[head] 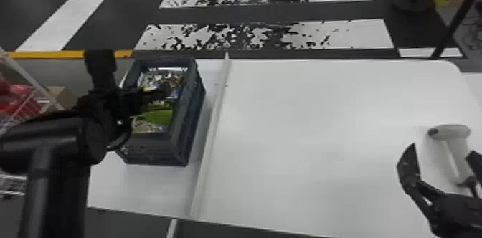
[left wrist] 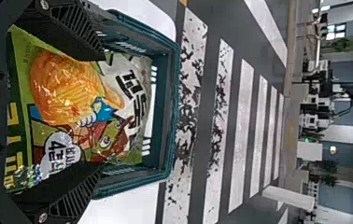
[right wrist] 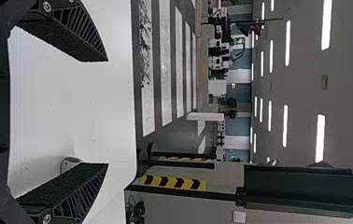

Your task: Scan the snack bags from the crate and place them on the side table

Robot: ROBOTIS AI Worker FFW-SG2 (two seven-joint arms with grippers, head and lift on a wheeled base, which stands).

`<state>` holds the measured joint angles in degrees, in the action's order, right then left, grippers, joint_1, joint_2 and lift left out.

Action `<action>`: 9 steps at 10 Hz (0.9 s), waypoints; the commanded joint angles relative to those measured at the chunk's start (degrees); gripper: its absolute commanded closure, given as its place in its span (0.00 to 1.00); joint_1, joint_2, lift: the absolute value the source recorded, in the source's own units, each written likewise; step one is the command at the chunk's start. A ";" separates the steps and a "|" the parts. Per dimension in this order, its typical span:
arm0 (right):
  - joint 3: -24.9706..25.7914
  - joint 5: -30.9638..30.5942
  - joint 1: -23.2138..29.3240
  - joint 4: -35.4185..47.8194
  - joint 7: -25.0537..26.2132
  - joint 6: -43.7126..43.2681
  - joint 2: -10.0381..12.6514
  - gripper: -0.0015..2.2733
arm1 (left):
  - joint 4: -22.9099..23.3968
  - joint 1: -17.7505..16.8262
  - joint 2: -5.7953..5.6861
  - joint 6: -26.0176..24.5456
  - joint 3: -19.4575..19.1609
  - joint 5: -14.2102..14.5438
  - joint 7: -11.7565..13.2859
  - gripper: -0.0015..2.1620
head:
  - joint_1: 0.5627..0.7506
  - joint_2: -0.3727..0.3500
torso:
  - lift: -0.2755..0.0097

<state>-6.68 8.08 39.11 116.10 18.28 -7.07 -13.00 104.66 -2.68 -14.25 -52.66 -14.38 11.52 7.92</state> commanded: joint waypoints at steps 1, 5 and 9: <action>0.00 0.00 0.00 0.00 0.00 0.01 -0.10 0.04 | -3.41 -2.07 -0.43 -3.20 0.14 -0.27 1.40 0.03 | 0.70 0.75 | 0.68; 0.00 0.09 -0.08 0.18 0.00 0.18 -0.27 0.04 | -8.59 -4.27 -1.22 -7.07 -1.27 -0.18 6.59 0.49 | 0.70 0.75 | 0.68; -0.18 0.09 -0.08 0.18 0.00 0.53 -0.36 0.04 | -4.37 -1.63 -1.13 -8.83 -7.59 5.53 4.04 0.99 | 0.70 0.80 | 0.68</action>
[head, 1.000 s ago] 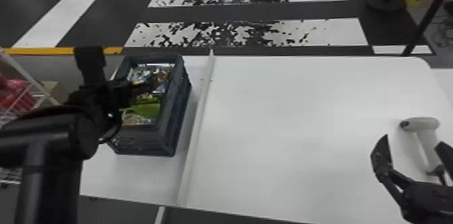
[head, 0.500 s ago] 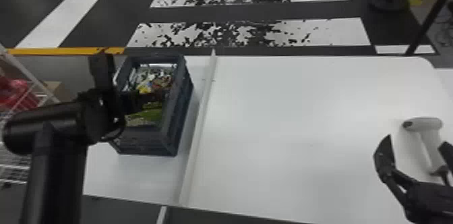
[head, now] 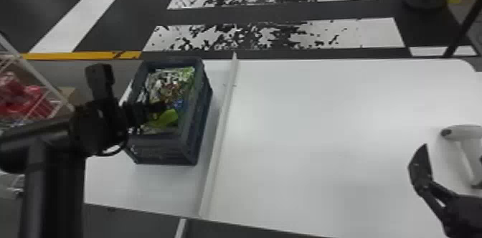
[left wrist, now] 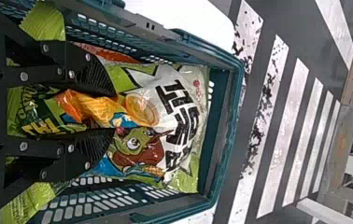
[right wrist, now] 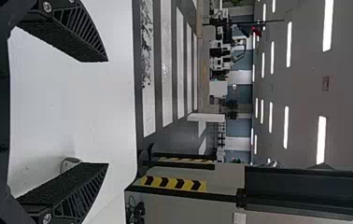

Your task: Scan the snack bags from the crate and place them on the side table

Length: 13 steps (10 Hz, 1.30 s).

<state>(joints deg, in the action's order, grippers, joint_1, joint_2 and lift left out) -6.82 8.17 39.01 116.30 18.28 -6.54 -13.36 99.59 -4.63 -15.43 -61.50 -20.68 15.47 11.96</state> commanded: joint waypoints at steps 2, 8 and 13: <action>-0.30 0.00 -0.16 -0.02 0.00 0.00 0.00 0.04 | 2.71 1.65 0.05 0.72 -4.99 7.74 0.43 0.99 | 0.70 0.81 | 0.68; -0.39 0.00 -0.43 0.07 0.00 0.00 0.00 0.04 | 14.14 7.10 1.46 -0.69 -11.23 23.03 1.05 0.99 | 0.70 0.79 | 0.68; -0.56 0.09 -0.43 -0.02 0.00 -0.18 0.09 0.04 | 29.25 12.90 8.49 -2.44 -5.25 26.72 0.87 0.99 | 0.70 0.64 | 0.68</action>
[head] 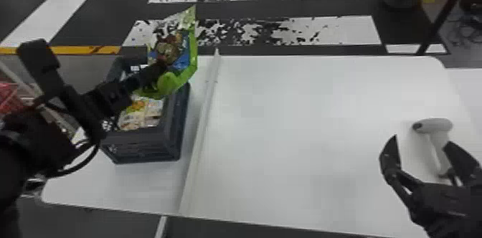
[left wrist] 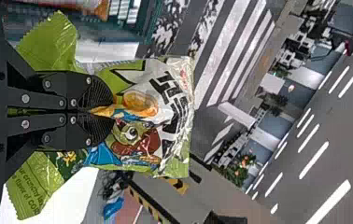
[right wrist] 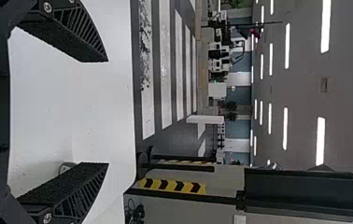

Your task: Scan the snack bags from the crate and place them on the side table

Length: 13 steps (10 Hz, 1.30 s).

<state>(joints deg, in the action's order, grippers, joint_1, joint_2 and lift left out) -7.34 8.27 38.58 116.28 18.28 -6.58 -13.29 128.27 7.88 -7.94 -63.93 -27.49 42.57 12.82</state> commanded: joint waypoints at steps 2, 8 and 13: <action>0.04 0.00 0.26 0.09 0.00 -0.31 0.02 0.04 | 0.14 1.87 3.37 1.57 8.95 -4.16 -0.34 0.99 | 0.70 0.55 | 0.68; 0.31 0.00 0.44 0.09 0.00 -0.49 0.02 0.04 | -13.14 3.98 5.04 25.48 35.05 -15.32 -10.19 0.99 | 0.70 0.28 | 0.68; 0.31 0.00 0.26 -0.09 0.00 -0.49 0.02 0.04 | -22.54 4.16 4.87 38.13 47.18 -17.34 -15.29 0.11 | 0.70 0.11 | 0.68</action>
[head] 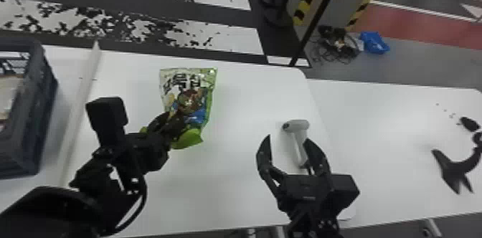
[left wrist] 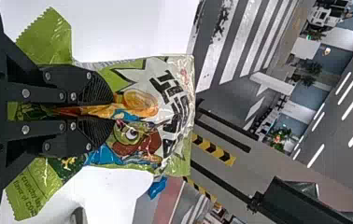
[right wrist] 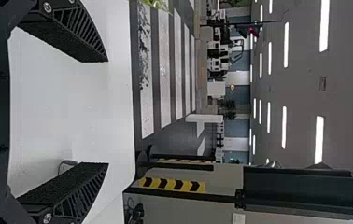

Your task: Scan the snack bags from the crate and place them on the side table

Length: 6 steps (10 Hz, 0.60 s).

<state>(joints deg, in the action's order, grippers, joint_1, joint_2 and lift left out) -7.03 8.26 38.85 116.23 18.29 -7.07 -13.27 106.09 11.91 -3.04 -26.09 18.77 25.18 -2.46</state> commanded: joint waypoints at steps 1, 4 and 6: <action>-0.09 0.00 -0.09 -0.13 -0.01 0.00 0.00 0.04 | -0.45 0.31 -0.13 0.47 1.79 -0.05 -0.62 0.00 | 0.70 0.09 | 0.68; -0.09 0.00 -0.09 -0.04 0.08 0.00 0.09 0.04 | 0.52 1.63 -0.48 1.00 2.15 0.04 -1.50 0.01 | 0.70 0.05 | 0.68; -0.18 0.00 -0.09 -0.04 0.17 0.00 0.09 0.03 | 3.16 3.12 -0.92 1.17 1.18 -0.22 -1.50 0.01 | 0.70 0.05 | 0.68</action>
<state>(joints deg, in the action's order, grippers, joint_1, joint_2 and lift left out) -7.18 8.26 38.76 116.19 18.40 -7.09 -13.18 108.23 14.47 -3.76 -24.88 20.35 25.11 -3.92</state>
